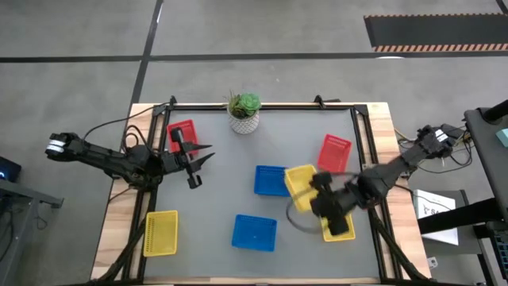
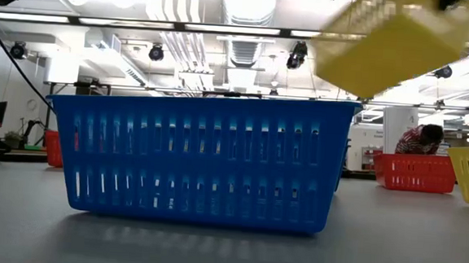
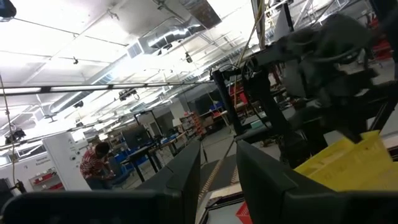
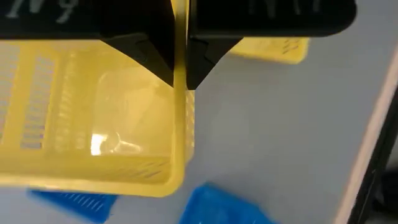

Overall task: Stack baskets by color
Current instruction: Stack the top yellow basket on the bottom right yellow basket

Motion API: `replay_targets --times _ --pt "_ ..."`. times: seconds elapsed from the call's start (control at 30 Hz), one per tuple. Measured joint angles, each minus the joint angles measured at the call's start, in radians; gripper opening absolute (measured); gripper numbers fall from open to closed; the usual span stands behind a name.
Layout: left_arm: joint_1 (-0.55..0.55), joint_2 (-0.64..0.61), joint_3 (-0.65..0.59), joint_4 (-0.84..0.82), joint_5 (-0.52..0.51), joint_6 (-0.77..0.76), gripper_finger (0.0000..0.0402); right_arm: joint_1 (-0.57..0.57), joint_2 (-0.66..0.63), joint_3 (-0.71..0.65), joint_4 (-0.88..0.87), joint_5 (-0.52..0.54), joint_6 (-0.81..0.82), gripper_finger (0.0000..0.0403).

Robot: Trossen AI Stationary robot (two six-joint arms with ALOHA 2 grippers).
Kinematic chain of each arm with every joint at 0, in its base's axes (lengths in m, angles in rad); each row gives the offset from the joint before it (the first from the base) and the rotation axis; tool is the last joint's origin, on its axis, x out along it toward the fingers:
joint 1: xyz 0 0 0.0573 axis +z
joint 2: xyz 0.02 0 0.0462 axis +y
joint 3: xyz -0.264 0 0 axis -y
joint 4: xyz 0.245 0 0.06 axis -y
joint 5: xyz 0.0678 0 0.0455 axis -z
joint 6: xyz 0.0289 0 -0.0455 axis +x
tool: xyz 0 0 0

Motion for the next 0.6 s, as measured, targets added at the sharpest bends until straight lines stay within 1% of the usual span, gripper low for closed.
replay_targets --times 0.17,0.33,0.47,0.6 --pt "0.000 0.000 0.000 -0.001 0.000 0.000 0.0088 0.118 0.056 0.016 -0.086 0.006 0.218 0.0008" --pt "0.000 0.000 0.000 -0.001 0.000 0.000 0.0088 0.203 0.110 0.016 -0.126 0.000 0.382 0.0008" --pt "0.000 0.002 0.000 -0.003 0.000 0.000 0.0088 0.257 0.147 0.016 -0.134 -0.070 0.511 0.0008" --pt "0.000 0.004 0.000 0.015 0.000 0.000 0.0088 0.308 0.187 0.016 -0.151 -0.098 0.618 0.0008"
